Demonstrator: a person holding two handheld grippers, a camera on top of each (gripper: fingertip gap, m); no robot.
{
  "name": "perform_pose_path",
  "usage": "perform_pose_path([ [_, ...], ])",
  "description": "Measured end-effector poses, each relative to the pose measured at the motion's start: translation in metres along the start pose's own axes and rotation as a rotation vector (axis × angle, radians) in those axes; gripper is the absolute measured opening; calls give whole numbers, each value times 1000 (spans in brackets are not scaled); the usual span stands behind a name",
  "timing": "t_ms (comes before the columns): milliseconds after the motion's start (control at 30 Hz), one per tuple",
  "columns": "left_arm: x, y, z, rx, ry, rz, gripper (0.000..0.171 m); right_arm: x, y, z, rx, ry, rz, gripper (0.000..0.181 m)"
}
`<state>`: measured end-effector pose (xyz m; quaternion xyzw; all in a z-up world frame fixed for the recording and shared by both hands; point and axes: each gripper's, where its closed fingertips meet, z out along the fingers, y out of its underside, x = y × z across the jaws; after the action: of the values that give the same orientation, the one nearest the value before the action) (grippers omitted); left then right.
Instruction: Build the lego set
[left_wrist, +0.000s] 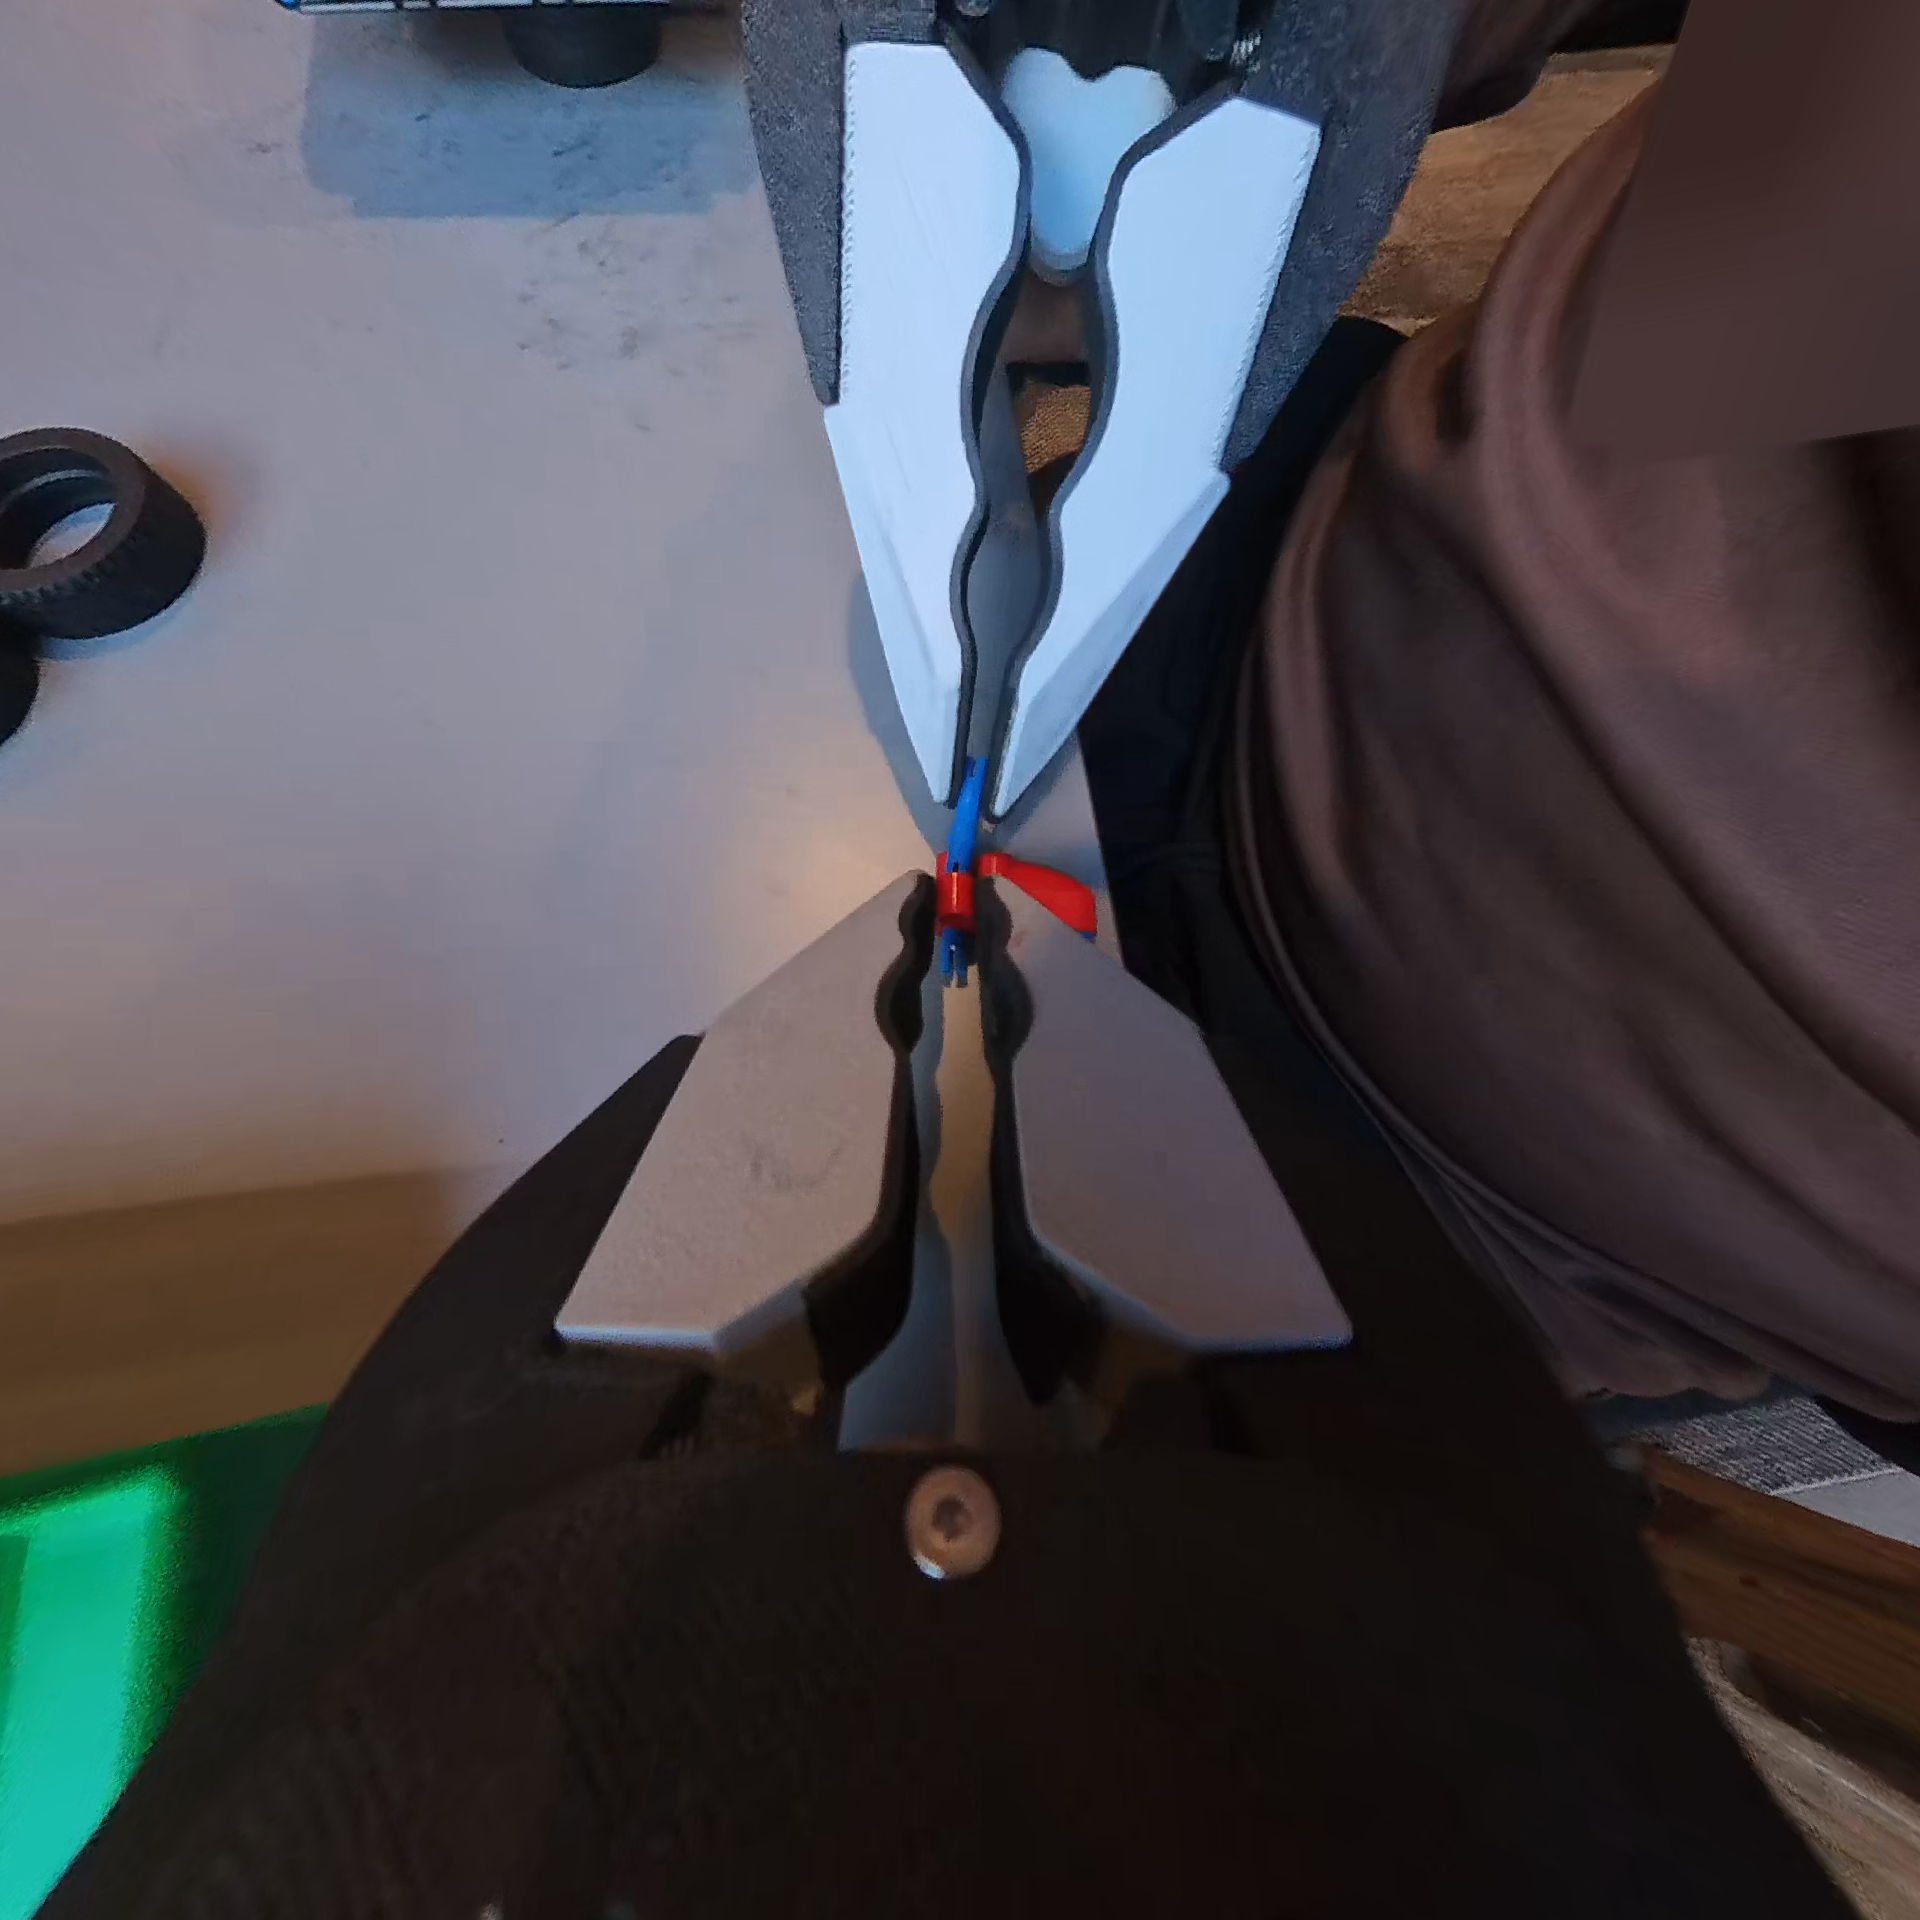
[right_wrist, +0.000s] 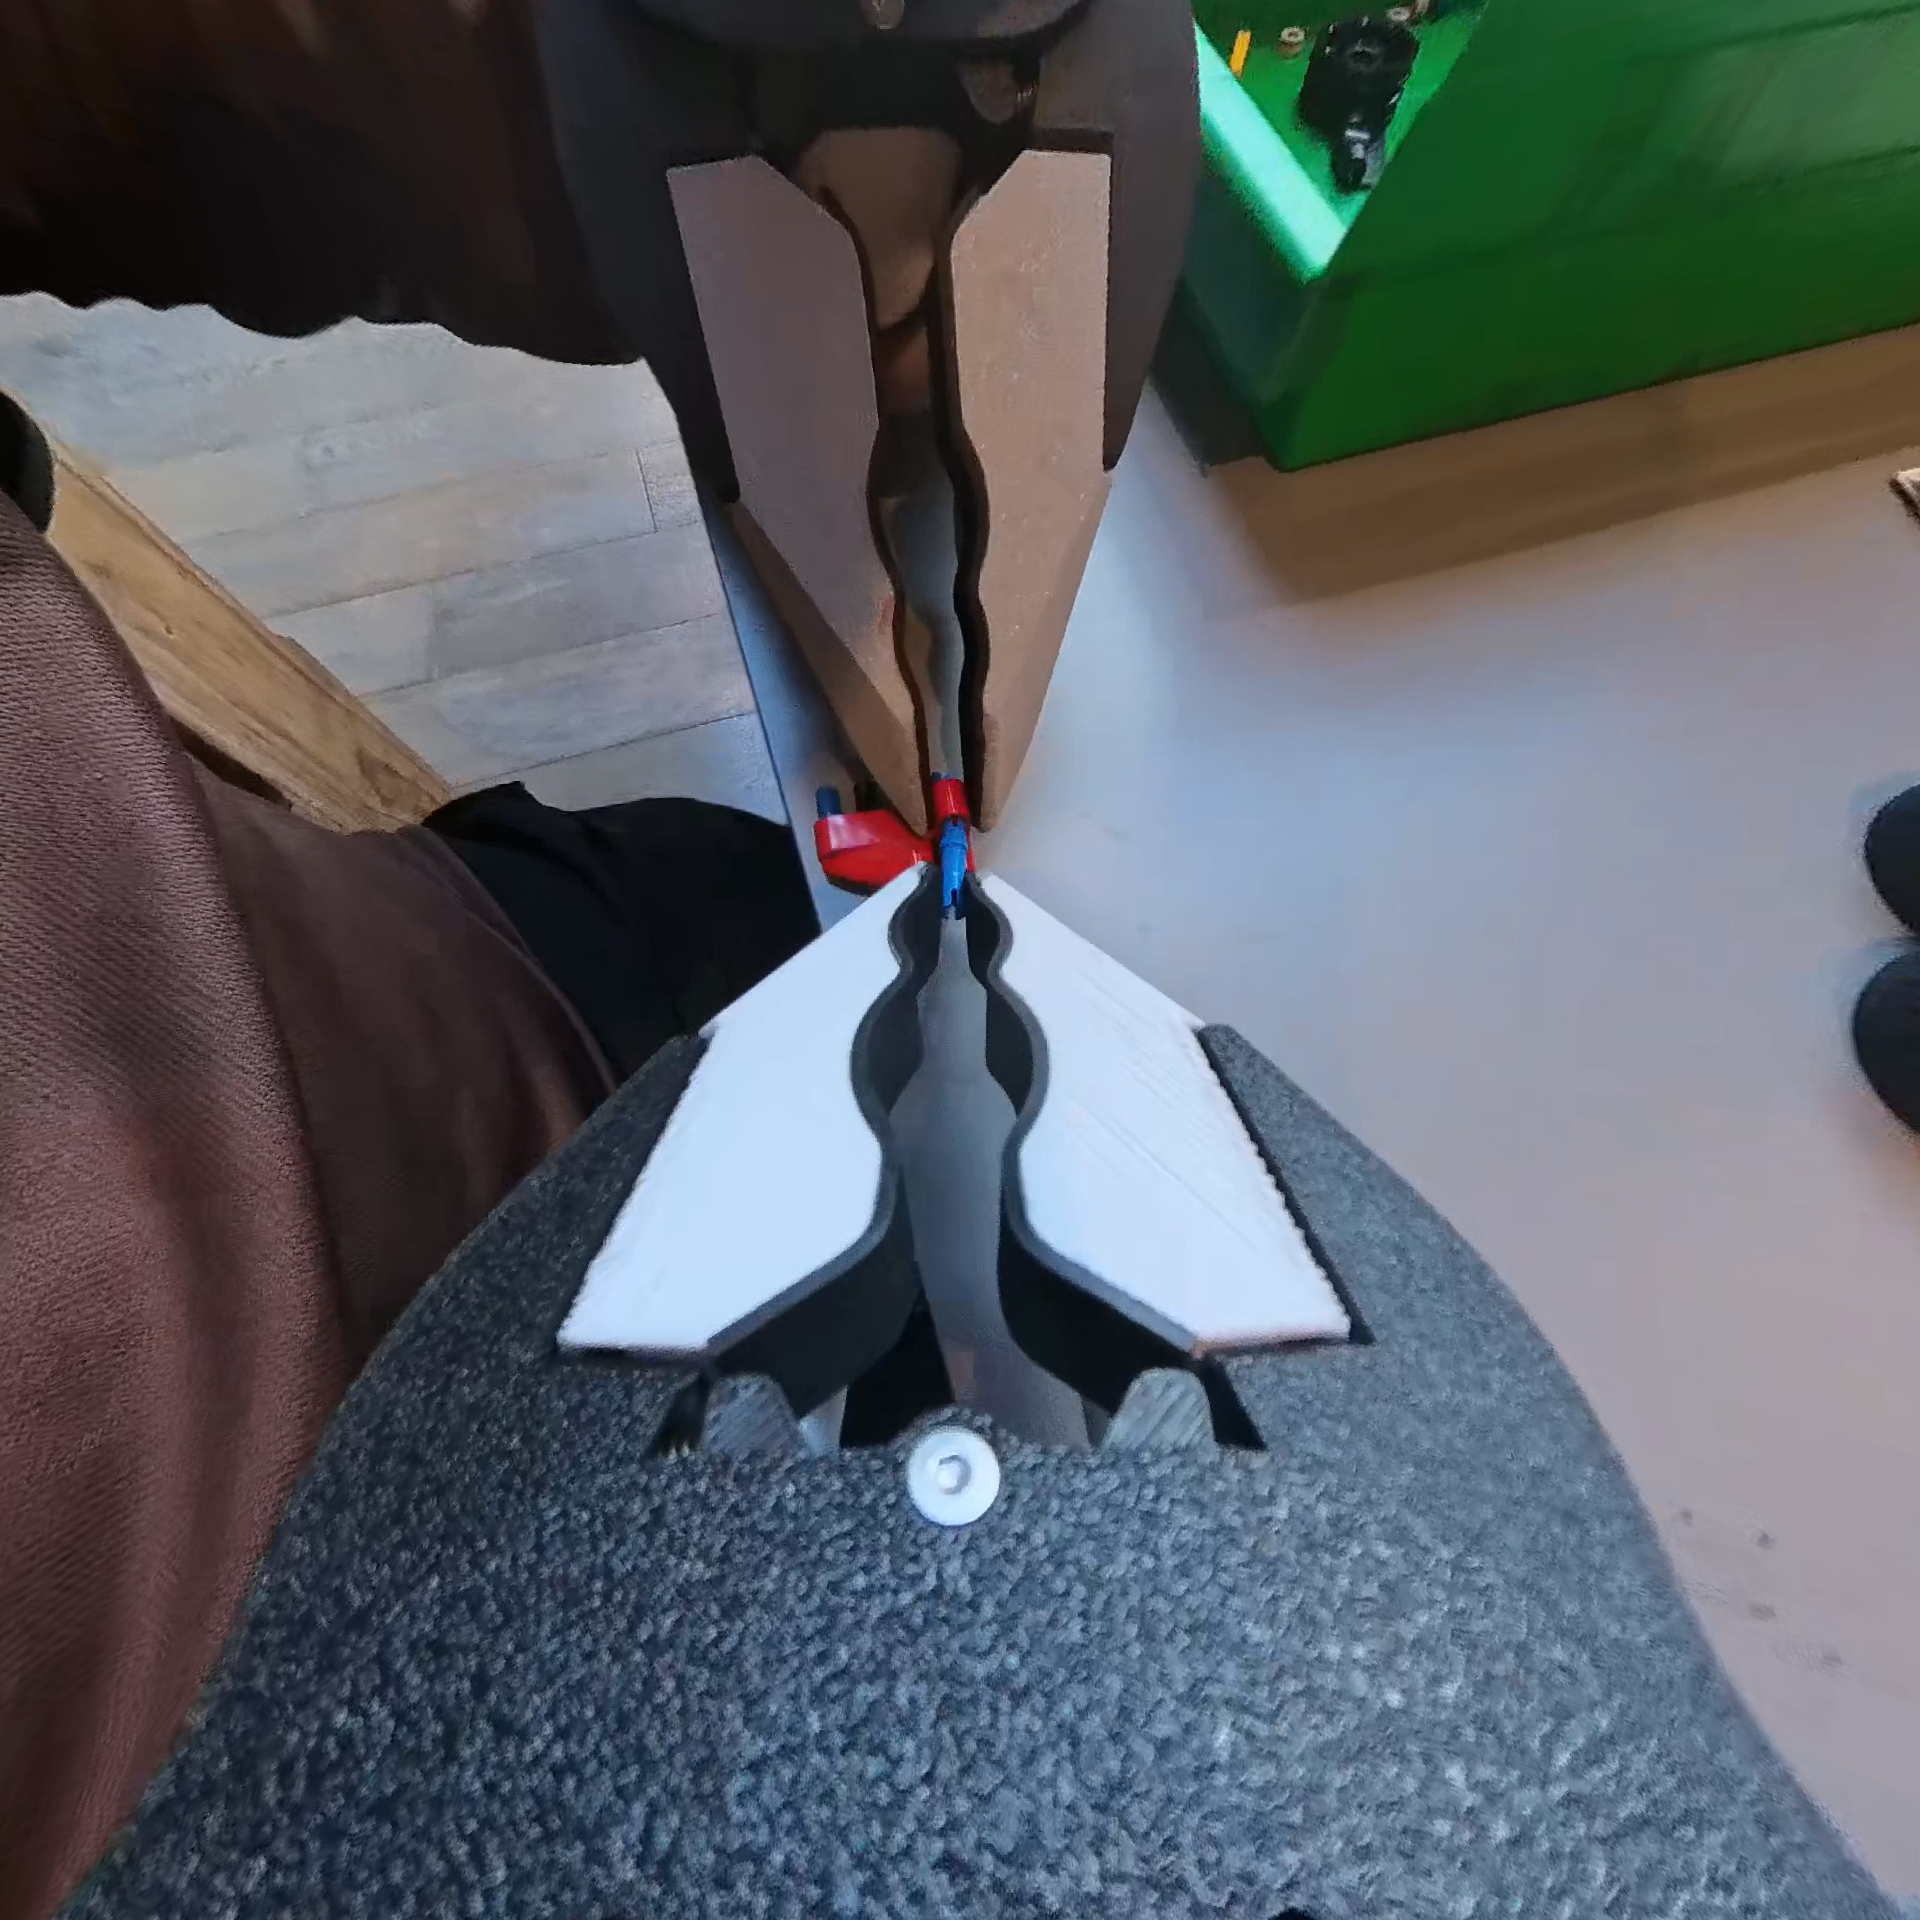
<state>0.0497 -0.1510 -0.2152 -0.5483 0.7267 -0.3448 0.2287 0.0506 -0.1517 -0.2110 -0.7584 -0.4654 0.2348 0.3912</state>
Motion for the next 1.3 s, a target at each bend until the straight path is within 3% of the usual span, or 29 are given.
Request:
perform_pose_path([
  [267,6,5,-5,-1,35,30,5,-8,-2,6,68,23,11,2],
  [600,11,8,-8,-3,93,43,5,-10,-3,9,55,61,-120,2],
  [867,9,9,-9,-4,73,50,5,-8,-1,12,7,41,-102,1],
  [1300,7,9,-9,-3,70,37,5,-9,1,13,-99,-148,69,1],
])
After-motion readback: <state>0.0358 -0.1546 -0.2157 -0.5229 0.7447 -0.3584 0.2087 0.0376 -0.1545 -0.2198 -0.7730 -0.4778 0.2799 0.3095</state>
